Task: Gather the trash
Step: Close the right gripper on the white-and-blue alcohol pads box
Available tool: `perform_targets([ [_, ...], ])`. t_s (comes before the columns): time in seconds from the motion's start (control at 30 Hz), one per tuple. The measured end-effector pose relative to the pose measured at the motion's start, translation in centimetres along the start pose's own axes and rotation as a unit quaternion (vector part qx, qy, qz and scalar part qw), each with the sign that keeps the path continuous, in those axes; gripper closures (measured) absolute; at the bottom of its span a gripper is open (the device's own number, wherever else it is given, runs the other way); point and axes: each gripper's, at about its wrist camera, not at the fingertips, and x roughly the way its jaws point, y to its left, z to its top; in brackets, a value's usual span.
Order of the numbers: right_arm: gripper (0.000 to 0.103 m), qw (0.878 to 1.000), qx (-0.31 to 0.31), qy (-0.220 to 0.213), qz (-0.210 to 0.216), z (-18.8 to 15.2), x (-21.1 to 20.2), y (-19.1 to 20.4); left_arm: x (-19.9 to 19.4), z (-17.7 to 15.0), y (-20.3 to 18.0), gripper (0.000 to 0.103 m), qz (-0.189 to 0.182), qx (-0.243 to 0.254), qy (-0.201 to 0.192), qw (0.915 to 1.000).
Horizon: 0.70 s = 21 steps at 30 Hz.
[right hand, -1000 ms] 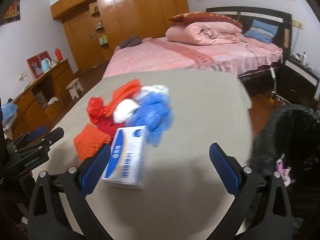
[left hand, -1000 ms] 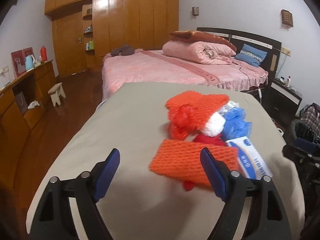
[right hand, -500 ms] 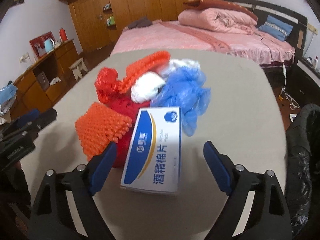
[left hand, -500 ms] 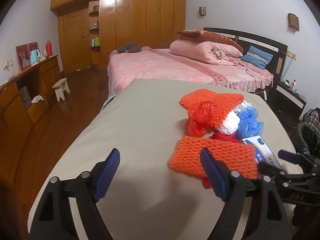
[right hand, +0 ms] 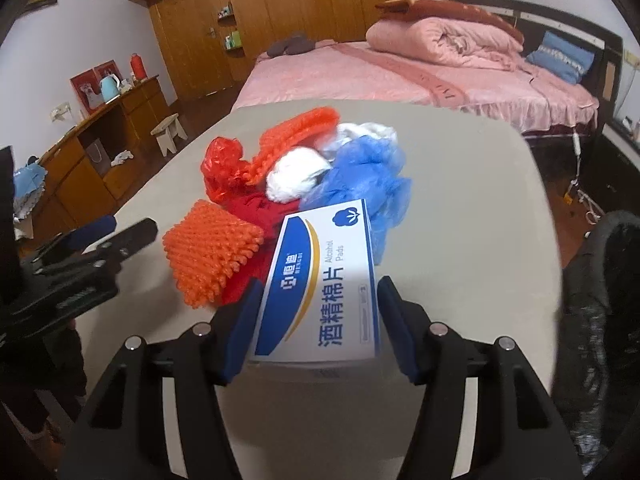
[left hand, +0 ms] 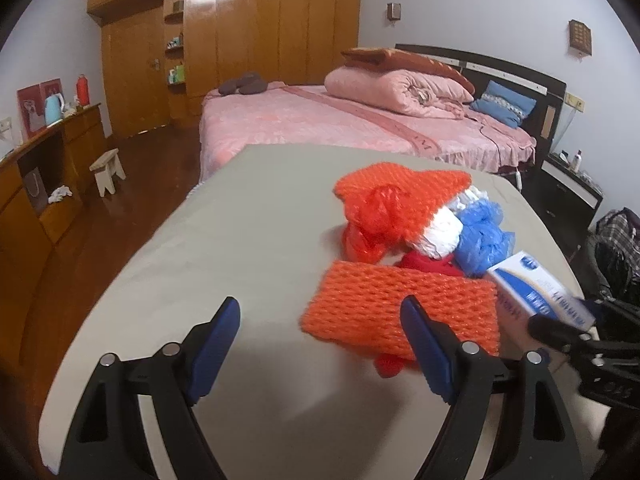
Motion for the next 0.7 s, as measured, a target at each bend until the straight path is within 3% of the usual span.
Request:
perform_targets([
  [0.3,0.044,0.999,0.013,0.023,-0.026,-1.1,1.2,-2.0,2.9,-0.5,-0.9,0.022,-0.02,-0.016,0.043,0.9988],
  [0.4,0.039,0.999,0.014,0.023,-0.032,-1.2,1.8,-2.2,3.3,-0.4,-0.9,0.022,-0.031,-0.024,0.05,0.998],
  [0.5,0.039,0.999,0.022,0.026,-0.033,-1.0,2.5,-2.5,3.5,-0.4,-1.0,0.027,-0.043,-0.024,0.055,0.9973],
  [0.6,0.04,0.999,0.025,0.033,-0.033,-1.0,3.0,-2.7,3.5,-0.4,-1.3,0.038,-0.059,-0.025,0.057,0.9963],
  [0.7,0.047,0.999,0.018,0.034,-0.027,-1.0,3.0,-2.5,3.6,-0.4,-1.4,0.064,-0.074,-0.033,0.06,0.995],
])
